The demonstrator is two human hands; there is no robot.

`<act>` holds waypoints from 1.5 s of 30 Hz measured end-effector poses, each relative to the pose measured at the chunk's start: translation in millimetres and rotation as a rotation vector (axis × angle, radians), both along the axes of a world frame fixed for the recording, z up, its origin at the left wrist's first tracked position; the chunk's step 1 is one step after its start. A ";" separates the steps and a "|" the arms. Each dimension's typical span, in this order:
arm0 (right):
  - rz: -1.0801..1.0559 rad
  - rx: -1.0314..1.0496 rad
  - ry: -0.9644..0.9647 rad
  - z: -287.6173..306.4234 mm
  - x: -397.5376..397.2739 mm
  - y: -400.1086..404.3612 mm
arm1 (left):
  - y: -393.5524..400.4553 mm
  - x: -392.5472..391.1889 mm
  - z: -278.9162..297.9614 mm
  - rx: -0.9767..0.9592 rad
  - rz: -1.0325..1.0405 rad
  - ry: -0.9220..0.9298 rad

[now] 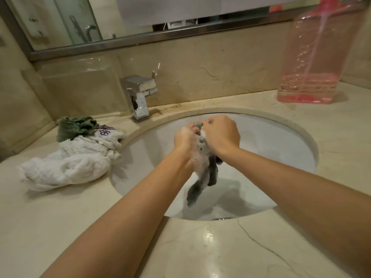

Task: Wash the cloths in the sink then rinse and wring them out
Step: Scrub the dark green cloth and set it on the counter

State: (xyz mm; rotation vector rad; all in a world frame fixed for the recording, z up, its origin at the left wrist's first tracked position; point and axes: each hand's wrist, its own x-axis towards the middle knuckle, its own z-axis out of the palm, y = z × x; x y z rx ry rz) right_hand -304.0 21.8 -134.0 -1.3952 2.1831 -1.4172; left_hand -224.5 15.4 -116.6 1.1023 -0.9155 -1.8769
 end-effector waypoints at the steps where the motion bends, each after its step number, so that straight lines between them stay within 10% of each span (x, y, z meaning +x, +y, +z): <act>1: 0.003 0.003 0.006 -2.2 -2.2 -0.4 | 0.1 -1.7 1.7 -0.019 0.011 -0.028; 12: -0.152 -0.031 -0.643 0.8 -39.3 -4.1 | -39.0 21.5 -16.0 -0.559 -0.068 -0.728; 19: -0.071 -0.149 -1.092 3.1 -48.3 -9.7 | -19.2 18.2 -15.5 -0.600 -0.769 -0.775; 23: 0.082 -0.232 -1.195 7.7 -42.6 -8.3 | -19.9 13.4 -22.5 -0.749 -0.793 -1.043; 30: 0.060 -0.381 -1.279 15.9 -55.4 -0.3 | -22.4 18.5 -9.1 -0.551 -0.311 -0.510; 38: 0.355 0.150 -1.029 1.1 -41.3 3.1 | -12.8 18.0 2.2 -0.335 -0.040 0.168; 42: 0.750 0.401 -1.221 -4.9 -34.4 5.7 | -12.3 18.4 1.7 -0.401 -0.065 0.120; 45: 0.759 0.254 -1.269 2.5 -26.0 5.3 | -18.5 7.7 1.3 -0.550 -0.026 -0.249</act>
